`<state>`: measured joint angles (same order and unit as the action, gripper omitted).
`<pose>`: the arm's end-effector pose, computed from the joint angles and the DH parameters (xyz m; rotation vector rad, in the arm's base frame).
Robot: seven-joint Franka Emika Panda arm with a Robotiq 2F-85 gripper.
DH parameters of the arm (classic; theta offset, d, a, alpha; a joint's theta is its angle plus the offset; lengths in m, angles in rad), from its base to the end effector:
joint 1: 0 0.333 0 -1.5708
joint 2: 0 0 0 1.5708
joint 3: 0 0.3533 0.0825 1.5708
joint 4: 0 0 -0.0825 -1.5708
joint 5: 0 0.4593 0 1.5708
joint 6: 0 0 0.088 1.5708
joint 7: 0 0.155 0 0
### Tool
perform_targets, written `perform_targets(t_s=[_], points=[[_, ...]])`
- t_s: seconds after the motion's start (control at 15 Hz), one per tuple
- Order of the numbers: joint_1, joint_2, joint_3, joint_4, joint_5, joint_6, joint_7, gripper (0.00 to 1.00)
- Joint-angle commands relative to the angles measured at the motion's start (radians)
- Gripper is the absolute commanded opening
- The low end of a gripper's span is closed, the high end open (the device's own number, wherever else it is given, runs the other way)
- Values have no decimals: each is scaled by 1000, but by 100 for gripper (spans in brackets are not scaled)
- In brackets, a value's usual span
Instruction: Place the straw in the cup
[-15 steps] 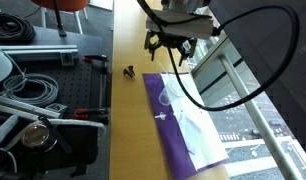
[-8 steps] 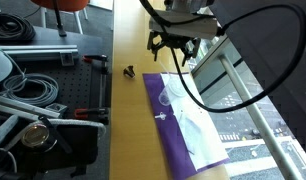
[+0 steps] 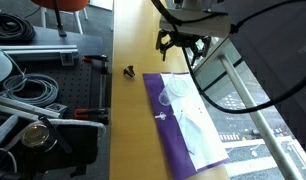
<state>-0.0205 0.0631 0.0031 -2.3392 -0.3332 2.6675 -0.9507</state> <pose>0.6002 -0.0080 0.2698 2.3395 1.6181 0.2060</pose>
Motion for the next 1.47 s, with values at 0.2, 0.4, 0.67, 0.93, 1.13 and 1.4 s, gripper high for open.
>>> perform_targets(t_s=[0.2,0.4,0.67,0.93,1.13,1.4], points=[[-12,47,-8,91,-3,10,-13,100],[-21,72,-12,135,3,5,-14,100],[-23,72,-1,164,27,-26,-2,100],[21,76,-11,250,-32,-208,255,100],[7,69,1,226,-6,-179,215,100],[9,71,1,233,-6,-185,235,100]])
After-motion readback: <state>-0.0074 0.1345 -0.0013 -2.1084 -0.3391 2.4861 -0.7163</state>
